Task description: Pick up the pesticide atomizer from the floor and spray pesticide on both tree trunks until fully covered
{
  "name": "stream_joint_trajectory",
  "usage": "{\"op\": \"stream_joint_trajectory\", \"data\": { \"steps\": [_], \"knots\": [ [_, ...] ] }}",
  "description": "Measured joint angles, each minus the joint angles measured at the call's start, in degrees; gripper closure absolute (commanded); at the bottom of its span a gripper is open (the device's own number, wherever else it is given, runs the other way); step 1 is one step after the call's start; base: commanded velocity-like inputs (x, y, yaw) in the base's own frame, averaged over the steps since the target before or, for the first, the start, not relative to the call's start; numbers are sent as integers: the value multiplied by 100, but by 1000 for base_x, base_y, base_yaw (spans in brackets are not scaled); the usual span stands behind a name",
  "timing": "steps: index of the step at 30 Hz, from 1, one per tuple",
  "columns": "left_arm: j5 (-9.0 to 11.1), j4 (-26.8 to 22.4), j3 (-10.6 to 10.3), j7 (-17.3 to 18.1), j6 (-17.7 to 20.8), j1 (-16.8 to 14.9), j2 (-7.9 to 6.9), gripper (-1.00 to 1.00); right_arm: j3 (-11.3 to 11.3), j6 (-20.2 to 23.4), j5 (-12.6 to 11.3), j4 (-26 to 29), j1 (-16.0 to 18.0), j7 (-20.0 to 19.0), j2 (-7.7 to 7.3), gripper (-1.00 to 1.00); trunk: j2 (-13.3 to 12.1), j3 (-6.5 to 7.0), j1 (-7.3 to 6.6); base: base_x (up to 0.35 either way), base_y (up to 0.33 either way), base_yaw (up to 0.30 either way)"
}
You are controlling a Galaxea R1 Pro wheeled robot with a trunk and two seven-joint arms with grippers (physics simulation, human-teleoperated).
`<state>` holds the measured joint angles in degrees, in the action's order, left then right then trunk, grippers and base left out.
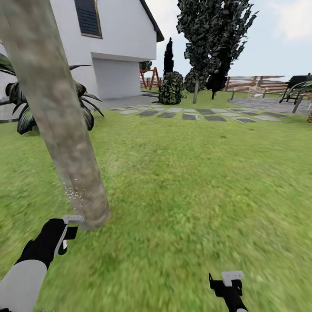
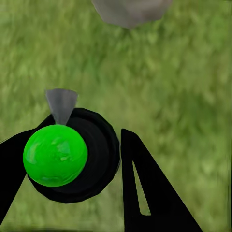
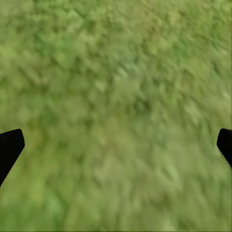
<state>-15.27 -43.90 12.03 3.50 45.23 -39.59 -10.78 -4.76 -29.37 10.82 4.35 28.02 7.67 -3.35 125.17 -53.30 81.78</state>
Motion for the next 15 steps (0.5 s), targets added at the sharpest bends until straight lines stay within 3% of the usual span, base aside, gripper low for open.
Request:
{"op": "stream_joint_trajectory", "data": {
  "steps": [13,15],
  "knots": [
    [7,6,-11,7,-1,0,90,100,2,0,0,0,0,0,0,-100,0,0,0,189,-238,275],
    [9,10,-11,8,-2,-1,96,100,1,0,0,1,-1,0,-1,-100,0,0,0,189,-238,85]
  ]
}}
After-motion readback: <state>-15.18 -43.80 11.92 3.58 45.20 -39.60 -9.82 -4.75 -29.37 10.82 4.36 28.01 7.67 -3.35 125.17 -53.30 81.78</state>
